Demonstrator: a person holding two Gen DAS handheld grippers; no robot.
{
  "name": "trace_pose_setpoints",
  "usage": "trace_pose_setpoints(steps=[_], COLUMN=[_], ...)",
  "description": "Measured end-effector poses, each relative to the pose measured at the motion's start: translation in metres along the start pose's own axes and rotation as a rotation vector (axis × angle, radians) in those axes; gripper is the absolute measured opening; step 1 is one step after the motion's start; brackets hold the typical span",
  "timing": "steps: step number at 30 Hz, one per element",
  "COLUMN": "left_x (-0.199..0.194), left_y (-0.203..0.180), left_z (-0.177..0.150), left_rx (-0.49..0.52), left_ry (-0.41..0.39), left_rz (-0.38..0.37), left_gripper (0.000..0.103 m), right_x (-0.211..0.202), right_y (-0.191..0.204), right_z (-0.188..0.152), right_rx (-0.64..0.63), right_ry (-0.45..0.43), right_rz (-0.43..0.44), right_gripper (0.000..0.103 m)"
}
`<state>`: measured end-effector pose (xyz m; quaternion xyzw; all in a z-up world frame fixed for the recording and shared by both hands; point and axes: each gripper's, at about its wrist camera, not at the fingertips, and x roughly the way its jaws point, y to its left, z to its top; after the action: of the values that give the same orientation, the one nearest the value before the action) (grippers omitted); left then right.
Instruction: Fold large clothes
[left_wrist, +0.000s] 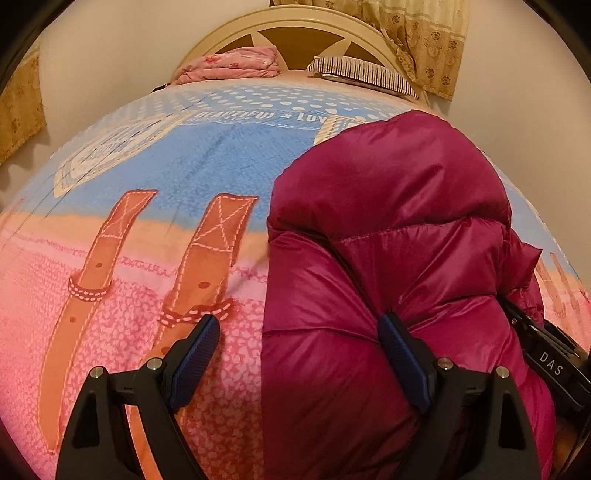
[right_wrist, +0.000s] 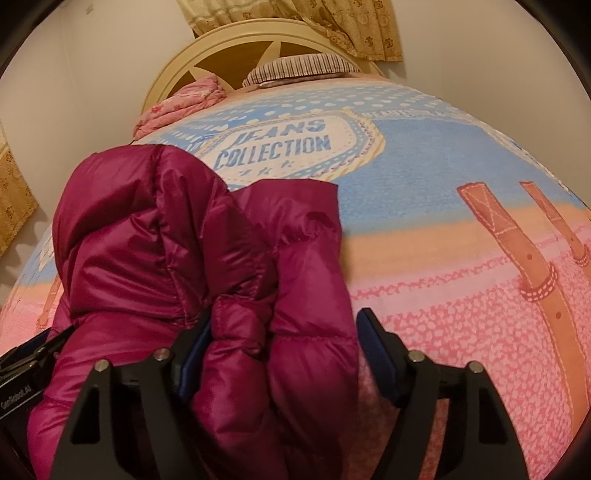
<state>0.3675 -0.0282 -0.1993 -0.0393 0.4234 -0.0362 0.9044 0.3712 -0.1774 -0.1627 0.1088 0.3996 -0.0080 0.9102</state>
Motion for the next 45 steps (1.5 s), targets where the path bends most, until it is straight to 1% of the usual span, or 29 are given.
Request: trace_pose_setpoints(steps=[3, 4, 9, 11, 12, 13, 15, 18, 20, 22, 23, 25, 26, 31, 36, 45], left_x=[0.001, 0.0, -0.005, -0.004, -0.005, -0.006, -0.007, -0.007, -0.01, -0.012, -0.014, -0.018, -0.021, -0.038, -0.065, -0.115], left_y=[-0.001, -0.002, -0.016, -0.019, -0.021, -0.024, -0.029, -0.03, -0.033, -0.036, -0.037, -0.039, -0.039, -0.041, -0.038, -0.009], left_z=[-0.001, -0.002, -0.004, -0.004, -0.005, -0.005, -0.006, -0.006, -0.007, -0.008, -0.008, -0.008, -0.008, -0.01, -0.015, -0.02], left_rx=[0.006, 0.01, 0.067, 0.079, 0.09, 0.106, 0.127, 0.134, 0.149, 0.165, 0.172, 0.182, 0.189, 0.203, 0.215, 0.168], left_ry=[0.002, -0.004, -0.027, -0.028, -0.033, -0.037, -0.045, -0.048, -0.059, -0.069, -0.074, -0.083, -0.091, -0.127, -0.177, -0.244], left_rz=[-0.022, -0.033, -0.02, -0.033, -0.033, -0.035, -0.02, -0.013, -0.001, 0.022, 0.031, 0.049, 0.057, 0.082, 0.103, 0.139], left_gripper=[0.086, 0.082, 0.069, 0.059, 0.056, 0.051, 0.048, 0.045, 0.038, 0.033, 0.03, 0.026, 0.024, 0.02, 0.019, 0.018], right_x=[-0.001, -0.001, 0.0, 0.0, 0.0, -0.001, 0.0, -0.001, -0.002, -0.004, -0.006, -0.009, -0.011, -0.021, -0.037, -0.065], right_y=[0.004, 0.005, 0.007, 0.007, 0.007, 0.008, 0.01, 0.015, 0.016, 0.019, 0.021, 0.024, 0.025, 0.024, 0.029, 0.055], right_z=[-0.002, -0.002, -0.002, -0.002, -0.001, -0.002, -0.002, -0.003, -0.003, -0.004, -0.005, -0.007, -0.007, -0.009, -0.013, -0.012], right_rx=[-0.018, -0.022, -0.02, -0.02, -0.021, -0.025, -0.034, -0.049, -0.052, -0.061, -0.069, -0.083, -0.083, -0.071, -0.076, -0.103], right_ry=[0.001, 0.003, 0.012, 0.012, 0.012, 0.011, 0.009, 0.004, 0.0, -0.007, -0.013, -0.025, -0.031, -0.046, -0.057, -0.086], right_rz=[0.018, 0.021, 0.029, 0.03, 0.033, 0.037, 0.038, 0.034, 0.033, 0.034, 0.032, 0.027, 0.031, 0.055, 0.089, 0.171], right_gripper=[0.064, 0.063, 0.062, 0.061, 0.059, 0.057, 0.053, 0.049, 0.046, 0.04, 0.038, 0.032, 0.031, 0.025, 0.023, 0.023])
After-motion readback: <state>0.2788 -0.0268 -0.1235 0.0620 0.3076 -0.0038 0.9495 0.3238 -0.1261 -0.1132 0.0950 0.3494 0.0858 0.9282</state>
